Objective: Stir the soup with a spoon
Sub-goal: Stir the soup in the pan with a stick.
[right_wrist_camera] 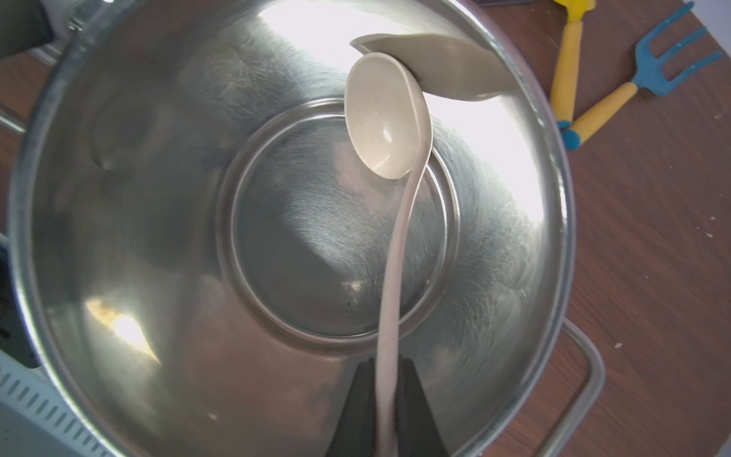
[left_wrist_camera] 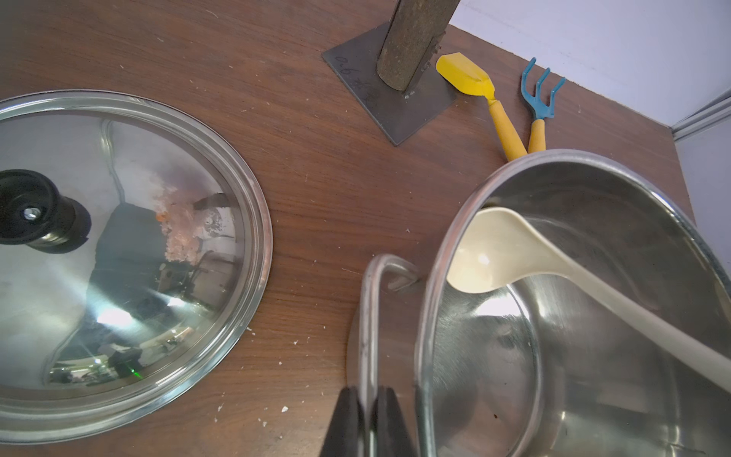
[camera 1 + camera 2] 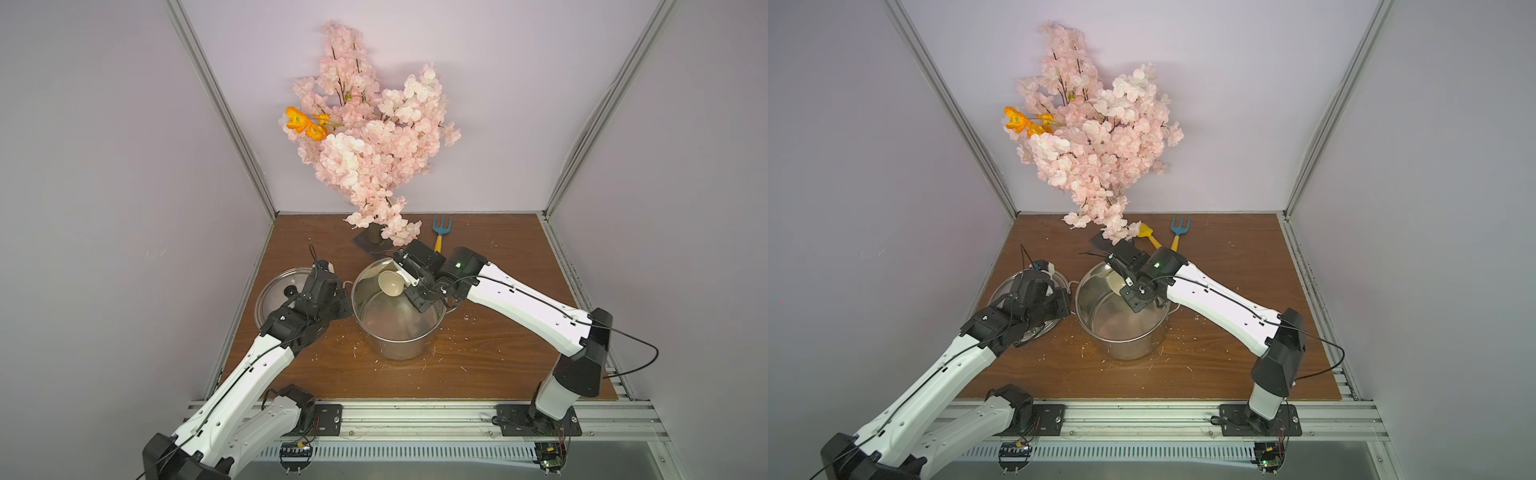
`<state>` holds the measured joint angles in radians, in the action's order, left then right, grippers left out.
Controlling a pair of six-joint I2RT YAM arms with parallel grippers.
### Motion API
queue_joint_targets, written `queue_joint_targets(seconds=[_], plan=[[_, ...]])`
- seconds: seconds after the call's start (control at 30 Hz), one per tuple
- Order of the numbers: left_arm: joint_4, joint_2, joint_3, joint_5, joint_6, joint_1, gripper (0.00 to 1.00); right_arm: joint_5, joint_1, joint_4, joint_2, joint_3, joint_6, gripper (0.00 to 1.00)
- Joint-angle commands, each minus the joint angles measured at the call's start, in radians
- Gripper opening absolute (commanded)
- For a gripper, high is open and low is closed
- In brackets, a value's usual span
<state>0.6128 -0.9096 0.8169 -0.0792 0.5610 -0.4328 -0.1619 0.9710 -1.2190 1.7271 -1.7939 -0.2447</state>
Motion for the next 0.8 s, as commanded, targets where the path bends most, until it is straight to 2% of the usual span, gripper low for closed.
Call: queue_joint_targets(seconds=[0.0, 0.2, 0.33, 0.47, 0.6, 0.77], plan=[[0.019, -0.009, -0.022, 0.013, -0.007, 0.002, 0.01, 0.047, 0.063, 0.003, 0.013, -0.037, 0.021, 0.00], [0.016, -0.021, -0.013, 0.010, -0.013, 0.002, 0.01, 0.052, 0.146, -0.009, -0.061, 0.061, 0.006, 0.00], [0.016, -0.020, -0.007, 0.009, -0.016, 0.002, 0.01, -0.010, 0.138, -0.042, -0.141, 0.207, -0.005, 0.00], [0.016, -0.017, -0.007, 0.007, -0.015, 0.002, 0.01, -0.060, 0.071, -0.057, -0.198, 0.285, -0.010, 0.00], [0.016, -0.012, -0.010, 0.009, -0.012, 0.002, 0.01, -0.084, 0.013, -0.039, -0.207, 0.276, -0.004, 0.00], [0.016, -0.008, -0.015, 0.011, -0.009, 0.002, 0.01, -0.094, -0.012, -0.042, -0.116, 0.174, 0.011, 0.00]])
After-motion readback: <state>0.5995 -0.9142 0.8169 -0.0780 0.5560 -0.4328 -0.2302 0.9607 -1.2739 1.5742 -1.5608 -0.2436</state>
